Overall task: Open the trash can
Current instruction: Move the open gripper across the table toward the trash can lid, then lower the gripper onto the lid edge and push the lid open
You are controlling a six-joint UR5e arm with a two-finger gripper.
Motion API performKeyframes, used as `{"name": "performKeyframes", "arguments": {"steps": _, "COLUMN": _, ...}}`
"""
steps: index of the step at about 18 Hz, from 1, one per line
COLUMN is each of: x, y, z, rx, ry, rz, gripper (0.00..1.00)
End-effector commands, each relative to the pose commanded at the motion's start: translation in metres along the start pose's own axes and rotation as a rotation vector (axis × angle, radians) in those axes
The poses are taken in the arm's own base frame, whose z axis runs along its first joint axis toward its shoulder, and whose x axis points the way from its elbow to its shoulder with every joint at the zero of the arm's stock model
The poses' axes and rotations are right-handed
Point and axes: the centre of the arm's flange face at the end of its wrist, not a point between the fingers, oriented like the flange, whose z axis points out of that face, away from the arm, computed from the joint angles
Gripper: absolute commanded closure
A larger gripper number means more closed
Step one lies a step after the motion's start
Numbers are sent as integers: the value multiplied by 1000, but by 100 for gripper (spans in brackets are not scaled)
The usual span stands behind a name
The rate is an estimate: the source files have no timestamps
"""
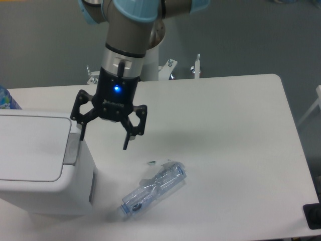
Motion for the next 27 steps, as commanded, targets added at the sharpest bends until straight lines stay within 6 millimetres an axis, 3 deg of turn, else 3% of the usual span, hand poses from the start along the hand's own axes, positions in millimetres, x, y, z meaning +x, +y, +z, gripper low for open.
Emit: {"name": "performKeyframes", "arguments": {"steps": 27, "x": -2, "y": 3, "z": 25, "rx": -29, "ry": 4, "rz": 3, "gripper": 0}}
